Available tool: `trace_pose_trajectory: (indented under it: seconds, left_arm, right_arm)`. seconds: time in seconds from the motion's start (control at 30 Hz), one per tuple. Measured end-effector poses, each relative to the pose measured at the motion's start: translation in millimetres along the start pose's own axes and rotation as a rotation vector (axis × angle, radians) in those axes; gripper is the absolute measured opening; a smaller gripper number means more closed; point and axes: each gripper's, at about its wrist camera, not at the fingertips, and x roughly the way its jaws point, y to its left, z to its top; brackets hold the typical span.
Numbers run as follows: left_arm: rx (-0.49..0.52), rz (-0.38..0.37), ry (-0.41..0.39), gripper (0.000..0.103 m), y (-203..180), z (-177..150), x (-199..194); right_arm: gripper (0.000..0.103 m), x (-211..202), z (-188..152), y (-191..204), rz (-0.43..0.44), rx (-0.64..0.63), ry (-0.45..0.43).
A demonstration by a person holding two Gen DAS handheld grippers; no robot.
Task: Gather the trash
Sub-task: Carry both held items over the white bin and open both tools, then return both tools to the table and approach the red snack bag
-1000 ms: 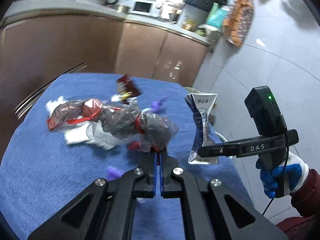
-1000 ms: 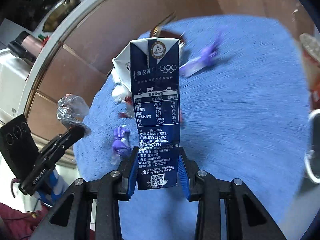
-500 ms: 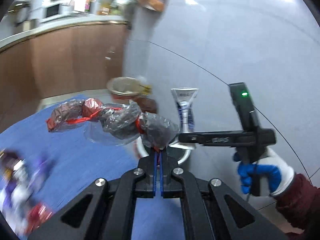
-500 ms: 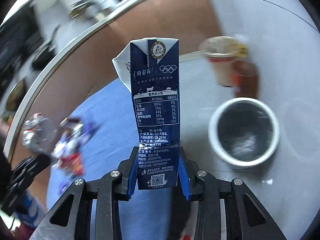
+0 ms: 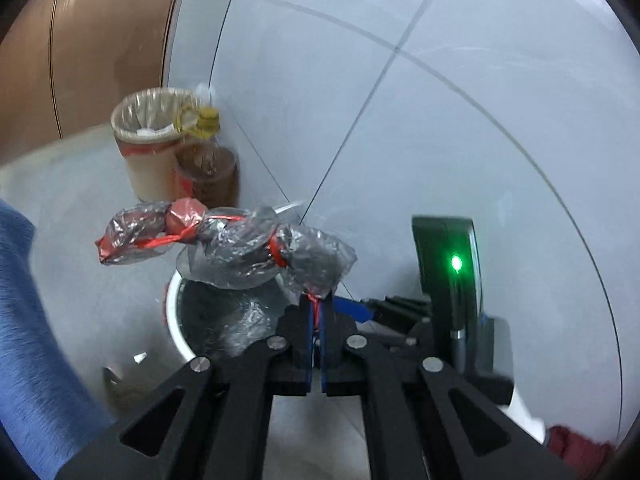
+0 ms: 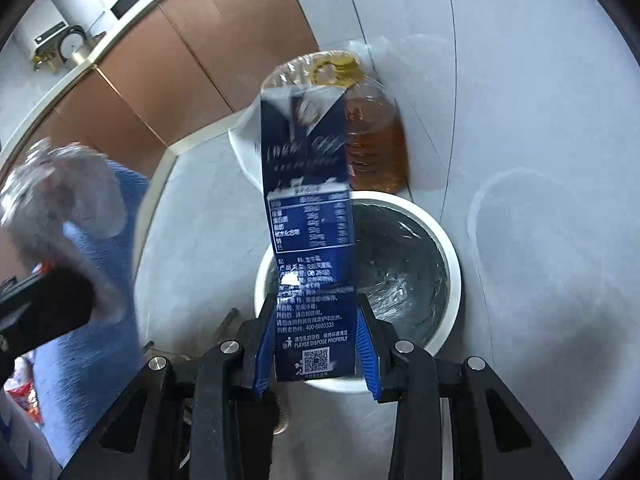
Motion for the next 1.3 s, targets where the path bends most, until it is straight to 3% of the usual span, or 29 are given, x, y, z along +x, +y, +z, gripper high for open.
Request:
trace_pose_trajectory:
  seconds: [0.13,0.2,0.27,0.43,0.6,1.03,1.3]
  left_arm:
    - [-0.104,-0.069,0.041,0.01,21.0,11.2,25.4]
    - [-0.133,-0.075,0.036,0.035,28.2,13.6,26.2]
    - [-0.131,-0.075,0.019,0.046,28.8,15.1,22.0]
    - [-0.106,-0.055,-0.021,0.046,20.7,14.7,-4.7]
    - [-0.079,0.046,-0.127,0.046,11.4,4.7,-65.7]
    - [-0.058,0.246,-0.408,0.046,-7.2,-71.7,-259.7]
    - [-0.115,0.395,-0.512,0.046,4.3,-139.9,-353.3]
  right_arm:
    - [0.04,19.8,3.6,-10.8,-0.042,0.005,0.021]
    - [0.049,24.2,3.4,-13.6,-0.071,0.007,0.025]
    - [0.059,24.4,3.4,-14.4,-0.08,0.019,0.019]
    - [0.061,12.8,6.5,-8.6,-0.103,0.017,0.002]
    - [0.061,-22.1,3.4,8.8,-0.094,0.016,-0.059]
    - [0.065,-173.9,-10.9,133.9,0.096,-0.174,-0.324]
    - [0.065,-235.2,-37.4,209.6,0.253,-0.335,-0.374]
